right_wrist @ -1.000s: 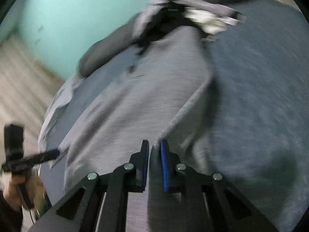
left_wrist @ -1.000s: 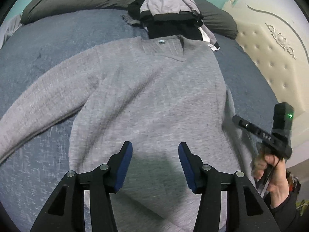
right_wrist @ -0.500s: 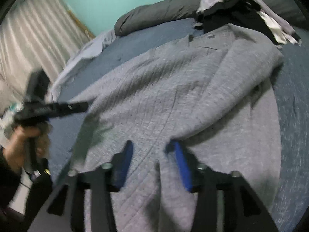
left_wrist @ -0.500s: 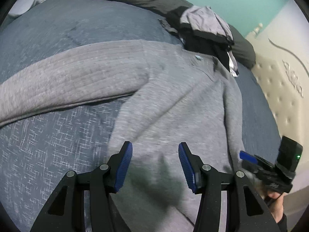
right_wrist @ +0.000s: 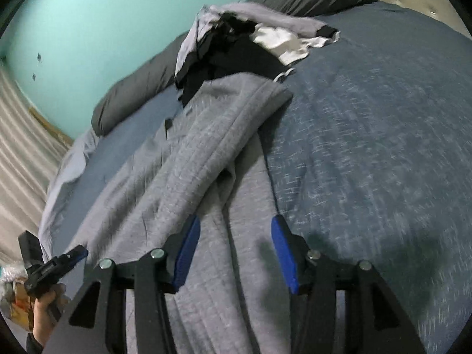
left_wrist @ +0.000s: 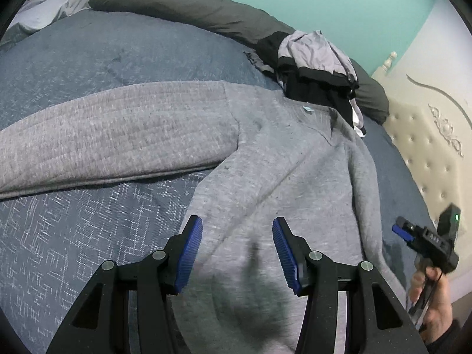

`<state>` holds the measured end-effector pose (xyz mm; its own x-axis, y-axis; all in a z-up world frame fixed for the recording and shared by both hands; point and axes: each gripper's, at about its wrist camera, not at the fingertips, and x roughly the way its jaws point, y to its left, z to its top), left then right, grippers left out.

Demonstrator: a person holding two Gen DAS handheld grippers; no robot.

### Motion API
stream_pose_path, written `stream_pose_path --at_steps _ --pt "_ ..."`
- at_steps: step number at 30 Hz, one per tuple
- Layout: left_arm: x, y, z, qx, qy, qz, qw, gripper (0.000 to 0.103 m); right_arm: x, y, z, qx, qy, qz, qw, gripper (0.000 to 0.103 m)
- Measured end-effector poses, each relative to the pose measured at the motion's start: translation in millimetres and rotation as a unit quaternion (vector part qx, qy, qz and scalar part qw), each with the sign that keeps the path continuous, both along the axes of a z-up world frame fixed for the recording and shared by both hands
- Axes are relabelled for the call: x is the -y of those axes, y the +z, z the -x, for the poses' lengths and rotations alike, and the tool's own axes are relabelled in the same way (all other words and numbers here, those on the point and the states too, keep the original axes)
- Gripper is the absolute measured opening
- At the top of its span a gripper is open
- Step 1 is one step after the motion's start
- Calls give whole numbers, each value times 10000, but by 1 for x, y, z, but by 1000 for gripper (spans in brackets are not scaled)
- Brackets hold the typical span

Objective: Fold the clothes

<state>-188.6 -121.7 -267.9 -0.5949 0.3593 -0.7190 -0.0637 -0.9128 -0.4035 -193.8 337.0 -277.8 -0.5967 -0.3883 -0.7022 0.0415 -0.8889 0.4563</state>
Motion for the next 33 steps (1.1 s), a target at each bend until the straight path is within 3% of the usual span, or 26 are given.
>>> stream_pose_path --at_steps 5,9,12,14,19,25,33 --pt "4 -12 -2 10 106 133 9999 54 20 -7 36 409 243 -744 9961 49" --pt "2 -12 -1 -22 37 -40 10000 54 34 -12 64 597 383 -1020 9923 47" --pt "4 -7 -2 -105 48 -91 9999 54 44 -15 76 634 454 -1250 9891 38" --pt "6 -7 -2 -90 46 -109 9999 54 52 -18 83 706 564 -1461 9851 23" --pt "11 -6 -2 -101 82 -166 9998 54 56 -22 90 674 595 -1732 9808 4" --pt "9 -4 -2 -158 42 -50 9999 54 33 -6 81 461 365 -1737 9830 2" --pt "10 -6 -1 -148 71 -7 9999 54 -26 51 73 80 -162 -2278 9735 2"
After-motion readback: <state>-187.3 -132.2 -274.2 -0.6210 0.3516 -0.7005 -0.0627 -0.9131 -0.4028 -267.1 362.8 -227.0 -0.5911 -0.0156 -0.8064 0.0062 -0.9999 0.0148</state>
